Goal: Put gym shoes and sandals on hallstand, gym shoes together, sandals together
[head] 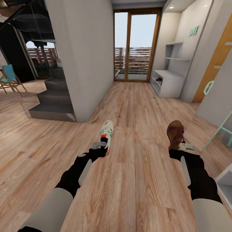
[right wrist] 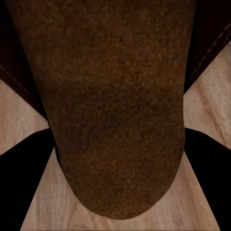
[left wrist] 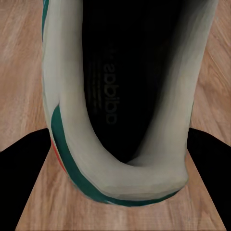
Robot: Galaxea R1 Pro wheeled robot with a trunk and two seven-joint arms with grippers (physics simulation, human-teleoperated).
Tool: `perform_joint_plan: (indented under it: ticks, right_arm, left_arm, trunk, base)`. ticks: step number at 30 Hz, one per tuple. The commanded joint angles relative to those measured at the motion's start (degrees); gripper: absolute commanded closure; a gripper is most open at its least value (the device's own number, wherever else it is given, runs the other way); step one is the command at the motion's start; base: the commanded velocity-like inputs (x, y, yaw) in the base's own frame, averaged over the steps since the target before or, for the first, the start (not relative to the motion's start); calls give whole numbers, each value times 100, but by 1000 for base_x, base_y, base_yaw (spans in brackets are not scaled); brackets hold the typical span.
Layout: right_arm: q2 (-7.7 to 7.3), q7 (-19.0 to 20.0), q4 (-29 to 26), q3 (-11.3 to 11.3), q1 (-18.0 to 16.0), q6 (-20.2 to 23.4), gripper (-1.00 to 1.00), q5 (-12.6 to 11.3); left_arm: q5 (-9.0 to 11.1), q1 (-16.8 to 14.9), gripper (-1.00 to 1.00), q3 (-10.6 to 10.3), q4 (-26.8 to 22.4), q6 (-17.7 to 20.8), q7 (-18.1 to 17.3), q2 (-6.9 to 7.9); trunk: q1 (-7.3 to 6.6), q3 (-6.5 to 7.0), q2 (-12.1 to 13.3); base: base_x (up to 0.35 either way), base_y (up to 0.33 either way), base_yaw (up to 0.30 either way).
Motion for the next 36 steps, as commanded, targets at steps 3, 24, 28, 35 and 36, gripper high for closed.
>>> perform_joint_plan:
  ticks: [3, 24, 28, 35, 36]
  right_arm:
    - [-3, -2, -6, 3, -4, 29, 100, 20]
    - [-1, -2, -6, 3, -3, 29, 100, 20]
    - [-2, -2, -6, 3, -3, 29, 100, 20]
    - [-1, -2, -6, 3, -5, 29, 100, 20]
    - [-1, -2, -6, 3, -4, 29, 100, 20]
  left_arm:
    - [38, -3, 100, 1, -8, 33, 0, 0]
    - [37, -3, 100, 1, -8, 33, 0, 0]
    - [39, -3, 100, 1, -8, 33, 0, 0]
    - [44, -3, 100, 1, -8, 33, 0, 0]
    - [44, -3, 100, 1, -8, 33, 0, 0]
  trunk:
    - [2, -5, -2]
    - [2, -5, -2]
    - [2, -5, -2]
    - [2, -5, -2]
    - [2, -5, -2]
  base:
    - [347, -93, 0]
    - [347, -93, 0]
    - [347, -93, 0]
    - [347, -93, 0]
    - [347, -93, 0]
